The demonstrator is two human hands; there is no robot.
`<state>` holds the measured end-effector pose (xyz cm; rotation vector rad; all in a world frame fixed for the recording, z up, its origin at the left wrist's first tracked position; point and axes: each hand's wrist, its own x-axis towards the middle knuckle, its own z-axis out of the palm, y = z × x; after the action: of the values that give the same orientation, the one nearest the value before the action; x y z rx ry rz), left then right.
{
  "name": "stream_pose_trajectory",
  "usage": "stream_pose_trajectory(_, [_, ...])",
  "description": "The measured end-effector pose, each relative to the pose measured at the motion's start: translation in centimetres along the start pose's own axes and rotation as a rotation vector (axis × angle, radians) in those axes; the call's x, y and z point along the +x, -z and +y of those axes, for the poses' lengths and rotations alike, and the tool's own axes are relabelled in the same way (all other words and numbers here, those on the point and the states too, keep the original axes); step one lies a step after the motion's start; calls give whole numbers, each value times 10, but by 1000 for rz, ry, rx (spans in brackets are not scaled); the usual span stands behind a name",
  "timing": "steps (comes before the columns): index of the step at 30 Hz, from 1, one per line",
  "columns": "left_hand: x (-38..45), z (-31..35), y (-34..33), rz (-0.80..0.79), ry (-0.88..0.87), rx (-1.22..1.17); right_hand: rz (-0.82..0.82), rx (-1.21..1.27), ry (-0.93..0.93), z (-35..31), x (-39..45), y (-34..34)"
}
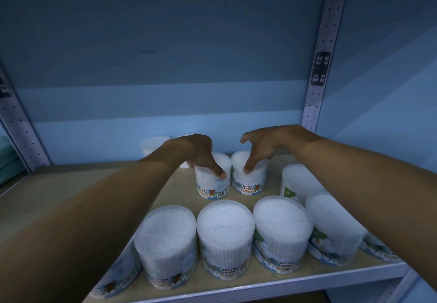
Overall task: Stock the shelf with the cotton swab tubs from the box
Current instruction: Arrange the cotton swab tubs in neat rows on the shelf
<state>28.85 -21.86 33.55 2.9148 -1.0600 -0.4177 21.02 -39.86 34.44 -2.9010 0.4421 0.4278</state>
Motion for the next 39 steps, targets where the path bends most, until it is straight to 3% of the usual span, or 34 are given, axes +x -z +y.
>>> stream_pose_trajectory(29, [-7,-3,-8,-73,-63,-174,-61,-121,92,-15,-25,-2])
stream_pose_trajectory(39, [-23,10,-5,-126,41,-183,-60,-208,129,-20,-47,-7])
